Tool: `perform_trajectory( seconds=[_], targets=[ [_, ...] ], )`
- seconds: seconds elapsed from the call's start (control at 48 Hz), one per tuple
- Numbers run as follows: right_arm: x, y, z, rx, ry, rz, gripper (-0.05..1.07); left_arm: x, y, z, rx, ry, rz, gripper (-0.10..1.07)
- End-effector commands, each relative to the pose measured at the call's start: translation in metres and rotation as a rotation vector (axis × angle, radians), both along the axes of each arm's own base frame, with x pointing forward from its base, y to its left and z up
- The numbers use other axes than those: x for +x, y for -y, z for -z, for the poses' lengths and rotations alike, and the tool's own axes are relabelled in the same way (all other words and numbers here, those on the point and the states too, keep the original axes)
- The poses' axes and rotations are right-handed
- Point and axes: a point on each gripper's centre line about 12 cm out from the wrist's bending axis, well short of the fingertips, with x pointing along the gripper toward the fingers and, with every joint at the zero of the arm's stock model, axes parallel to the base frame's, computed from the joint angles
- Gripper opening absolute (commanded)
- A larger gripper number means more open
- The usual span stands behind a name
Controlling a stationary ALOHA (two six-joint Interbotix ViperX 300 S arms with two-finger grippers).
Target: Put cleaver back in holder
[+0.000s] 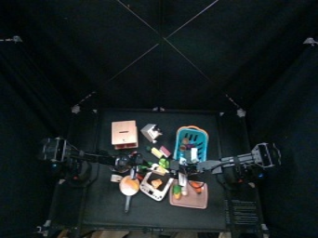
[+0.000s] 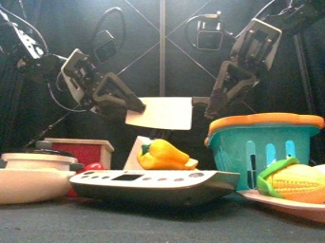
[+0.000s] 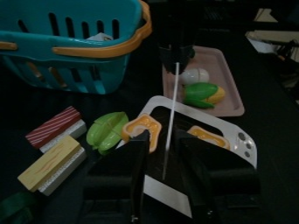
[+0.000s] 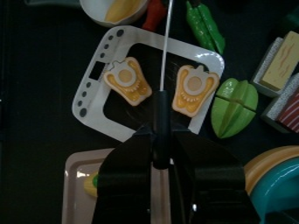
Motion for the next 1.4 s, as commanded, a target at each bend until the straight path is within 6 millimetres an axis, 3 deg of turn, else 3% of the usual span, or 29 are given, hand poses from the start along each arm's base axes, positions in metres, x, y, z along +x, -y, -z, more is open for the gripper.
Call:
perform_trajectory(
  seconds=[0.0, 0.458, 0.604, 0.75, 0.958, 1.188, 1.375],
  targets=[
    [0.002, -0.002, -0.023, 0.006, 0.069, -0.006, 0.45, 0.000, -0.008, -0.012, -0.021, 0.043, -0.041, 0.71],
    [-0.010, 0.008, -0.042, 0.009, 0.093, 0.023, 0.45, -0.022, -0.012, -0.057, -0.048, 0.206, -0.082, 0.71],
    [-0.017, 0.015, -0.050, 0.015, 0.096, 0.047, 0.45, -0.030, -0.023, -0.065, -0.048, 0.238, -0.119, 0.71],
    [-0.023, 0.021, -0.057, 0.056, 0.078, 0.088, 0.44, -0.036, -0.043, -0.071, -0.066, 0.263, -0.203, 0.71],
    [-0.024, 0.039, -0.075, 0.074, 0.099, 0.152, 0.44, -0.039, -0.093, -0.076, -0.166, 0.292, -0.441, 0.71],
    [-0.023, 0.075, -0.089, 0.108, 0.055, 0.275, 0.44, -0.039, -0.148, -0.060, -0.314, 0.263, -0.715, 0.71],
    [-0.028, 0.107, -0.097, 0.090, 0.032, 0.366, 0.44, -0.028, -0.184, -0.036, -0.351, 0.163, -0.815, 0.71]
  ],
)
